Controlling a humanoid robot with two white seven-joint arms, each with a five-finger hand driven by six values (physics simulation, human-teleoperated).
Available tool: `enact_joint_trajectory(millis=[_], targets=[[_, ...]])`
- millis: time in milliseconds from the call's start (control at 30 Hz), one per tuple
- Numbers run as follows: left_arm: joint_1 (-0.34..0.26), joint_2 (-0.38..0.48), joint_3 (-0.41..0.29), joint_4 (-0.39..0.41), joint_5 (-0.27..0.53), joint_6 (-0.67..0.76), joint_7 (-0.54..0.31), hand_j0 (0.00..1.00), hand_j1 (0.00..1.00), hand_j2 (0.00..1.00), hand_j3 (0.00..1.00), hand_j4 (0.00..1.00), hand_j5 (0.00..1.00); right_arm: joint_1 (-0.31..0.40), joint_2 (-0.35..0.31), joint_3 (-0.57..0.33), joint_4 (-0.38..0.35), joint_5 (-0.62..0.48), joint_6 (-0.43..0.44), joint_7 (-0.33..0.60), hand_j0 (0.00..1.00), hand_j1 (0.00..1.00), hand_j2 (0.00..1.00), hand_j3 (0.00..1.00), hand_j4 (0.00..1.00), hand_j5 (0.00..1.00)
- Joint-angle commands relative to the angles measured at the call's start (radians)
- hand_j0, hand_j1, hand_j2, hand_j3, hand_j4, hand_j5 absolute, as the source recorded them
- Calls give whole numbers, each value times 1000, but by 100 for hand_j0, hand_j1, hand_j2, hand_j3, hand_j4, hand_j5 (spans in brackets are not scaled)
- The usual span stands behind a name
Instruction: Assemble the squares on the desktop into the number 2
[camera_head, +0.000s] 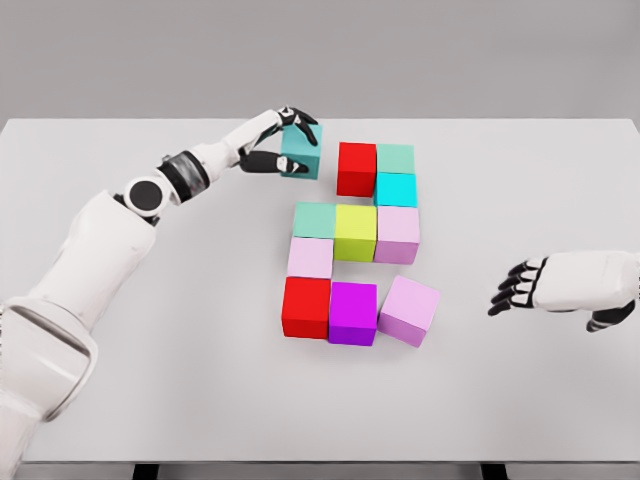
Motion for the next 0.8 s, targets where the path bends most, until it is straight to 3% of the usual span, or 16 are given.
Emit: enact_joint_trajectory(millis=[0,200,767], targets=[[0,-14,4,10,7,1,1,42,42,42,42,42,42,2,15,24,-6,-12,1,0,100,100,100,100,100,100],[-9,-32,1,30,8,1,1,43,43,43,43,43,43,0,88,35,-4,-15,1,0,100,100,100,100,100,100],[-9,-46,1,30,-4,1,1,47,47,47,47,47,47,-17,126,20,4,-16,1,0,100,100,100,100,100,100]])
